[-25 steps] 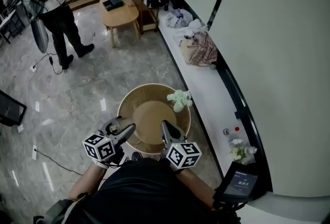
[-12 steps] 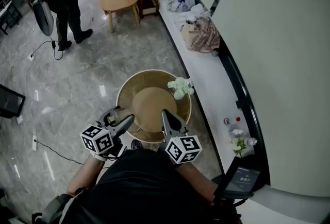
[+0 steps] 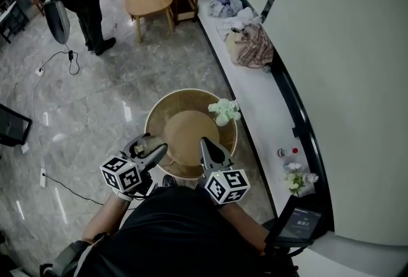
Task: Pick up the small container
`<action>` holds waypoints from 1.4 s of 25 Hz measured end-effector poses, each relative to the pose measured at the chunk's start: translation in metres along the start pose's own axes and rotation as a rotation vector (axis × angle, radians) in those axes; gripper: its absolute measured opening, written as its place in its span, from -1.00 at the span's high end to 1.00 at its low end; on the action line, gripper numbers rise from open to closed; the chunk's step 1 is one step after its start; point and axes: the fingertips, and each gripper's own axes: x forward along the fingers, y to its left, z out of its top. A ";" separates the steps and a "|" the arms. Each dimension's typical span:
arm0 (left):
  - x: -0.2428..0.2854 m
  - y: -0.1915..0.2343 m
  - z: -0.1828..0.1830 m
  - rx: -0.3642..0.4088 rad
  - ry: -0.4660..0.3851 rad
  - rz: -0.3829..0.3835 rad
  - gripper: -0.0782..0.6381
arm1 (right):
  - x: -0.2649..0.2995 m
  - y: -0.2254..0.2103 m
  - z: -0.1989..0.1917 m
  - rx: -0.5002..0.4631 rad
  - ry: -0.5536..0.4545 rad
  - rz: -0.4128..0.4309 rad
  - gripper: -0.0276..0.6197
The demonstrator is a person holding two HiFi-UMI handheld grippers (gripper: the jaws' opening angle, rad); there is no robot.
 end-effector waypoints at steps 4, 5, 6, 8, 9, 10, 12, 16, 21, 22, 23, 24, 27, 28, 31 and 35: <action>0.000 0.000 -0.001 -0.002 0.002 -0.002 -0.15 | 0.000 0.000 -0.001 0.000 0.002 0.005 0.90; 0.000 0.000 -0.001 -0.003 0.003 -0.002 -0.15 | 0.000 0.000 -0.001 0.000 0.003 0.005 0.90; 0.000 0.000 -0.001 -0.003 0.003 -0.003 -0.15 | 0.000 0.001 -0.001 0.000 0.003 0.006 0.90; 0.000 0.000 -0.002 -0.004 0.005 -0.003 -0.15 | 0.000 0.001 -0.002 0.000 0.004 0.008 0.90; 0.000 -0.001 -0.003 -0.003 0.005 -0.004 -0.15 | 0.000 0.001 -0.002 0.000 0.004 0.009 0.90; 0.000 -0.001 -0.003 -0.003 0.005 -0.004 -0.15 | 0.000 0.002 -0.002 0.000 0.004 0.010 0.90; 0.000 -0.001 -0.003 -0.001 0.006 -0.006 -0.15 | 0.000 0.002 -0.003 0.000 0.005 0.011 0.90; 0.001 -0.001 -0.004 0.003 0.007 -0.010 -0.15 | 0.000 0.002 -0.004 -0.002 0.007 0.015 0.90; 0.002 -0.002 -0.005 0.004 0.008 -0.012 -0.15 | 0.000 0.002 -0.005 -0.006 0.008 0.020 0.90; 0.003 -0.002 -0.006 0.004 0.007 -0.012 -0.15 | -0.001 0.002 -0.005 -0.007 0.006 0.021 0.90; 0.003 -0.002 -0.008 0.003 0.007 -0.013 -0.15 | -0.001 0.001 -0.006 -0.008 0.006 0.022 0.90; 0.004 -0.002 -0.009 0.003 0.007 -0.013 -0.15 | -0.002 0.000 -0.006 -0.009 0.006 0.022 0.90; 0.004 -0.001 -0.009 0.001 0.007 -0.013 -0.15 | -0.001 0.000 -0.007 -0.010 0.007 0.021 0.90; 0.004 -0.001 -0.009 0.000 0.007 -0.012 -0.15 | -0.001 0.000 -0.006 -0.010 0.007 0.020 0.90; 0.003 -0.001 -0.010 -0.001 0.006 -0.012 -0.15 | -0.002 -0.001 -0.008 -0.010 0.009 0.019 0.90; 0.004 -0.002 -0.012 0.005 0.007 -0.018 -0.15 | -0.004 -0.004 -0.009 -0.007 0.009 0.014 0.90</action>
